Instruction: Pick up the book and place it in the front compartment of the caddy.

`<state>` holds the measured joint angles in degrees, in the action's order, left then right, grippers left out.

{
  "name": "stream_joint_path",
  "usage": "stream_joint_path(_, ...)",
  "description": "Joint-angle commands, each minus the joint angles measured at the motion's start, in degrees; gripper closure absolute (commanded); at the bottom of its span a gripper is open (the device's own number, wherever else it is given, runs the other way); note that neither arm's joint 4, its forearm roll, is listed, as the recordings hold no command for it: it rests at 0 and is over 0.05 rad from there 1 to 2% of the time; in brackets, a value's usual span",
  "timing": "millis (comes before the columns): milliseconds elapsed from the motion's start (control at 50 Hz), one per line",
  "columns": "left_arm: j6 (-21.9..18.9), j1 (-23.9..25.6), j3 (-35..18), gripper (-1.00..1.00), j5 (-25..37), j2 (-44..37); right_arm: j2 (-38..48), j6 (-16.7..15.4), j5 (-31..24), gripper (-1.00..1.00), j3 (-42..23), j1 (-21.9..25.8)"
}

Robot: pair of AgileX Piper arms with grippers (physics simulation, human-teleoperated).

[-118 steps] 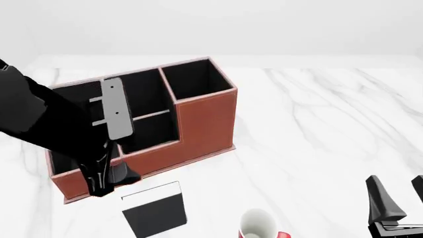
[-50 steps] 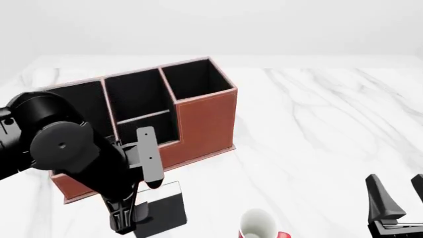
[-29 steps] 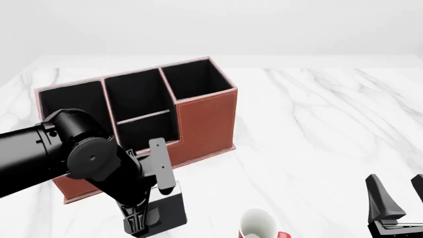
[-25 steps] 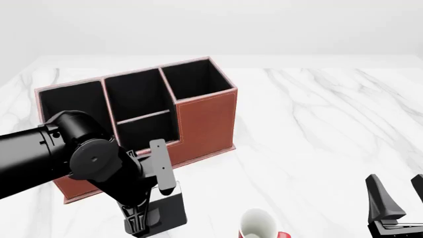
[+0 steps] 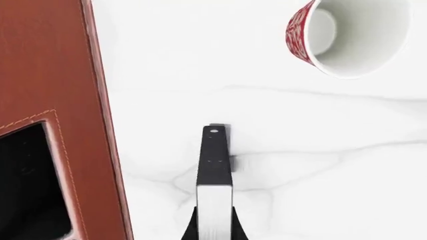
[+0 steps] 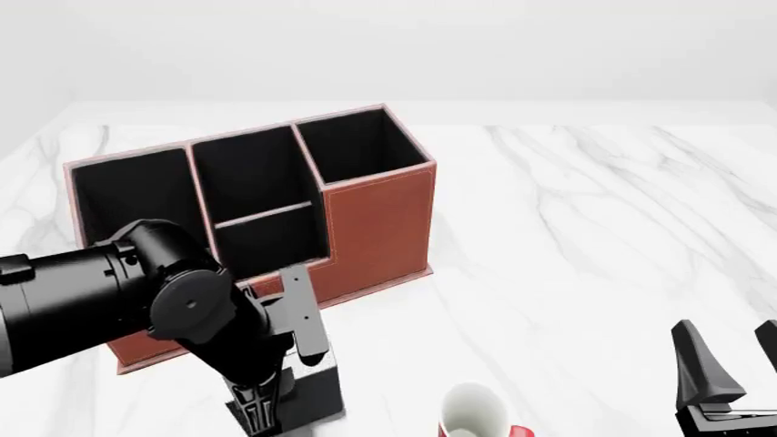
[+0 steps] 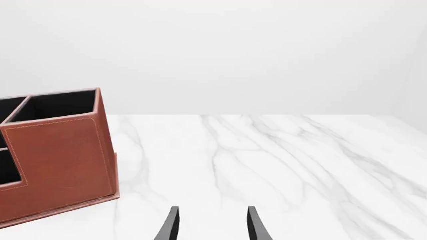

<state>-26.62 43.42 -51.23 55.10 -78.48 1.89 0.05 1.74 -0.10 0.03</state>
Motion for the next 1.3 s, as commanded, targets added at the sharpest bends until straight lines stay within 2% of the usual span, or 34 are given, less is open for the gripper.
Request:
stream_joint_path(20,-0.1,-0.2,0.4,1.0,-0.6,-0.7,-0.1,0.0,-0.1,-1.0,0.0,0.0)
stream_joint_path(200,-1.5,-0.4,-2.2,1.0,1.4,-1.0,-0.1,0.0,-0.1,-1.0,0.0,0.0)
stream_joint_path(380,-6.4,-3.4,-6.6,1.0,6.3,-0.2,-0.1,0.0,-0.1,-1.0,0.0,0.0)
stream_joint_path(400,-8.0,-4.3,-7.3,1.0,7.5,0.4,-0.1,0.0,-0.1,-1.0,0.0,0.0)
stream_joint_path(620,-13.2,-8.1,-13.9,1.0,14.7,2.0,-0.1,0.0,-0.1,-1.0,0.0,0.0)
stream_joint_path(760,-17.6,-11.7,-15.6,1.0,14.8,2.3,-0.1,0.0,-0.1,-1.0,0.0,0.0)
stream_joint_path(780,-19.6,-13.5,-15.4,1.0,14.8,3.0,-0.1,0.0,-0.1,-1.0,0.0,0.0)
stream_joint_path(860,-19.5,-13.1,-16.6,1.0,14.8,2.3,-0.1,0.0,-0.1,-1.0,0.0,0.0)
stream_joint_path(880,-21.1,-14.5,-16.8,1.0,14.8,2.6,-0.1,0.0,-0.1,-1.0,0.0,0.0)
stream_joint_path(980,-22.7,-15.9,-17.1,1.0,14.8,2.8,-0.1,0.0,-0.1,-1.0,0.0,0.0)
stream_joint_path(1000,-24.1,-17.0,-17.4,1.0,14.8,3.0,-0.1,0.0,-0.1,-1.0,0.0,0.0)
stream_joint_path(1120,-25.9,-18.4,-18.4,1.0,14.8,2.8,-0.1,0.0,-0.1,-1.0,0.0,0.0)
stream_joint_path(1240,-30.7,-22.1,-19.9,1.0,14.8,3.5,-0.1,0.0,-0.1,-1.0,0.0,0.0)
stream_joint_path(1260,-29.9,-21.3,-21.1,1.0,14.8,2.8,-0.1,0.0,-0.1,-1.0,0.0,0.0)
stream_joint_path(1300,-31.0,-22.3,-21.6,1.0,14.8,2.9,-0.1,0.0,-0.1,-1.0,0.0,0.0)
